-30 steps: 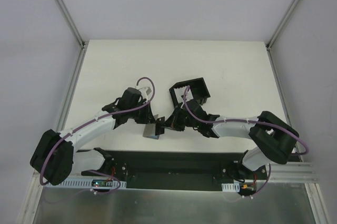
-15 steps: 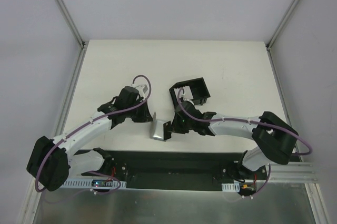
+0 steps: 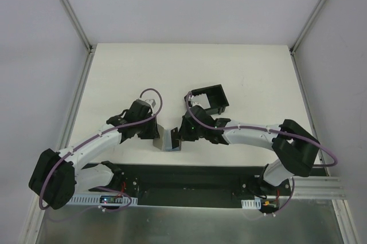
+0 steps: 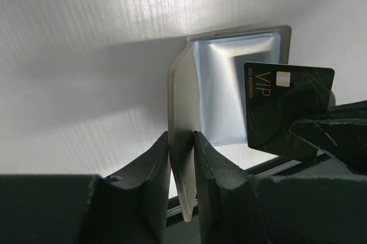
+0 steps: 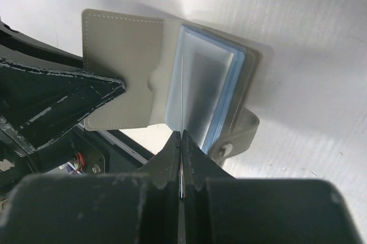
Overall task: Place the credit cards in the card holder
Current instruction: Open the card holder at the center of the board, then turn over the card slot in the card holder.
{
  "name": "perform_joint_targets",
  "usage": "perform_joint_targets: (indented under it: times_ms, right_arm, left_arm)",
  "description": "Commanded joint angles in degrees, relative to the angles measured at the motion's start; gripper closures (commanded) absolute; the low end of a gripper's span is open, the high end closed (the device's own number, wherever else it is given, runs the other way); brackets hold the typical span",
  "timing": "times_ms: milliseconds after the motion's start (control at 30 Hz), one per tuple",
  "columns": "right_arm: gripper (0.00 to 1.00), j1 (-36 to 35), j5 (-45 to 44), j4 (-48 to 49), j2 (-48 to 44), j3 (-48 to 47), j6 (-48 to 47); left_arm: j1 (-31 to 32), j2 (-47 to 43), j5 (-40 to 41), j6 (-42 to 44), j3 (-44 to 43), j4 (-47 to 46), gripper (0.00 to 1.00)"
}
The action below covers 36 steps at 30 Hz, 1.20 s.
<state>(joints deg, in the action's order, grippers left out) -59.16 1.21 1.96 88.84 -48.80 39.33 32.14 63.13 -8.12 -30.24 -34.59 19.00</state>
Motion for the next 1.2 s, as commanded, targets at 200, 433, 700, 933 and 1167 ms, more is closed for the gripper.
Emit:
perform_joint_targets:
  times_ms: [200,433,700,933,1167]
  right_arm:
    - [1.00,-0.43,-0.86,-0.55,0.47,-0.78,-0.75]
    - [1.00,0.71,-4.38,-4.24,-4.55,1.77,-1.28]
    - [1.00,1.50,-5.17,-4.51,-6.31,4.32,-0.22]
    - [1.00,1.94,-4.20,-3.98,-5.43,4.41,0.66]
    - [1.00,2.38,-1.83,0.50,-3.41,4.94,2.06]
  left_arm:
    - [-0.41,0.50,1.35,0.62,0.84,2.18,0.90]
    - [-0.41,0.94,0.39,0.44,0.93,0.95,1.00]
    - [-0.32,1.90,-1.11,0.62,1.01,0.16,1.00]
    - [-0.32,1.38,-1.19,0.53,0.93,-0.11,1.00]
    - [-0.33,1.99,-2.43,-0.17,1.45,-1.51,0.99]
